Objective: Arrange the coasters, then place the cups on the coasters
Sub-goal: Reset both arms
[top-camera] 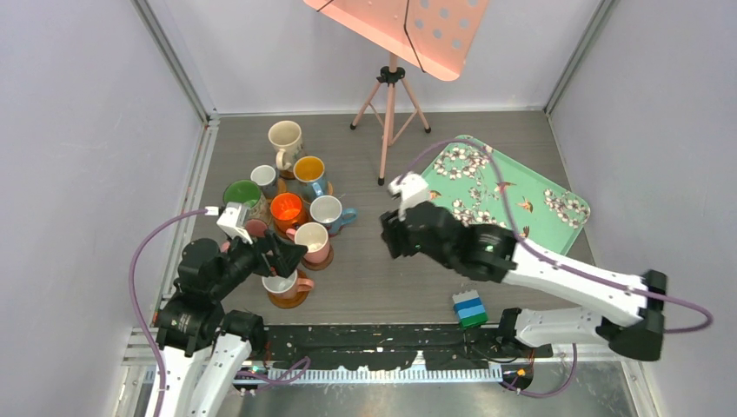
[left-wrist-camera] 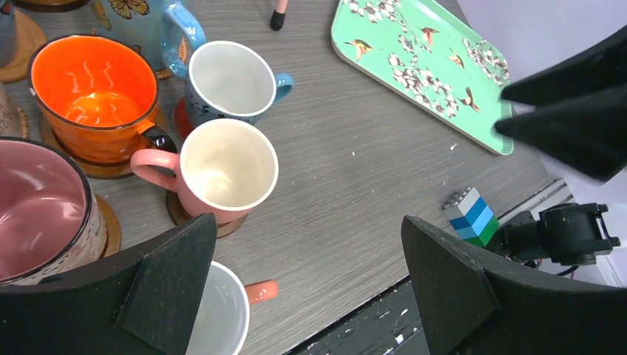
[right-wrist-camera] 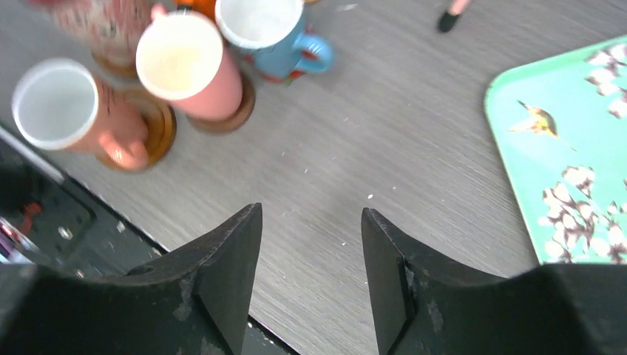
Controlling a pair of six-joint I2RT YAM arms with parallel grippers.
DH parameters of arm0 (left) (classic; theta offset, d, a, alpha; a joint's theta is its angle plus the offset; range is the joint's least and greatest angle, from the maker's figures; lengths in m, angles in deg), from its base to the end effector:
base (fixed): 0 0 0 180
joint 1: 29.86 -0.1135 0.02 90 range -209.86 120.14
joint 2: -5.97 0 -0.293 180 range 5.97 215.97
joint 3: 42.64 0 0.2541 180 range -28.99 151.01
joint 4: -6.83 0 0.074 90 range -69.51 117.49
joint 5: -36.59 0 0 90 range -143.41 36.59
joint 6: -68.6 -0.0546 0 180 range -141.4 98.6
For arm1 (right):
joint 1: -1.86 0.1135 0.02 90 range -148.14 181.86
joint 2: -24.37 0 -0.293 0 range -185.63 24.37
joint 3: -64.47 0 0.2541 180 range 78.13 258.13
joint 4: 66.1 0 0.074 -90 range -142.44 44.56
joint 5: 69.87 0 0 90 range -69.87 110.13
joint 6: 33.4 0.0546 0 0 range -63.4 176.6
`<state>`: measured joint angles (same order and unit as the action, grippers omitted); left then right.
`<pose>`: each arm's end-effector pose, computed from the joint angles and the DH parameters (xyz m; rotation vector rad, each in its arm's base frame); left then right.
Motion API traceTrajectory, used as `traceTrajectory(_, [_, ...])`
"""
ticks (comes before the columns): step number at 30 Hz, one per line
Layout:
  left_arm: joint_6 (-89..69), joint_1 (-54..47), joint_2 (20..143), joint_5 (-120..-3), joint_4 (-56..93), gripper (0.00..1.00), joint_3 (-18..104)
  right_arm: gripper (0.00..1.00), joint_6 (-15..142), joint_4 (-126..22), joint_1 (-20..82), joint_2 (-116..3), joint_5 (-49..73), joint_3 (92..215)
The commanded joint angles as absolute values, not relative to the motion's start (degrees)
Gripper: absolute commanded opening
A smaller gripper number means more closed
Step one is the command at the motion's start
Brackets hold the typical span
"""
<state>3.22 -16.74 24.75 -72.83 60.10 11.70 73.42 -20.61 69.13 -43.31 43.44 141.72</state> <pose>0.0629 -0.0333 0.3174 0.0464 1.9342 -0.7644 0.1203 0.2313 0.3540 -0.7134 2.0469 0.4067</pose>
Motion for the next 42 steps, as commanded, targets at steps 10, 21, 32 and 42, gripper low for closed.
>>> traceTrajectory(10, [4.6,-16.5,23.0,-74.2,56.4,0.99,11.4,0.87,90.2,-11.1,66.6,-22.5,61.7,138.5])
traceTrajectory(21, [4.3,-16.5,23.3,-71.9,57.0,0.99,12.4,1.0,96.0,-11.1,66.6,-14.9,63.5,134.6])
traceTrajectory(32, [3.8,-16.5,23.1,-71.2,57.8,0.99,12.8,0.95,93.0,-15.8,66.6,-10.2,60.6,132.2])
traceTrajectory(42, [3.7,-16.5,23.0,-71.2,58.3,0.99,13.0,0.95,92.4,-16.9,66.6,-9.1,59.4,131.8])
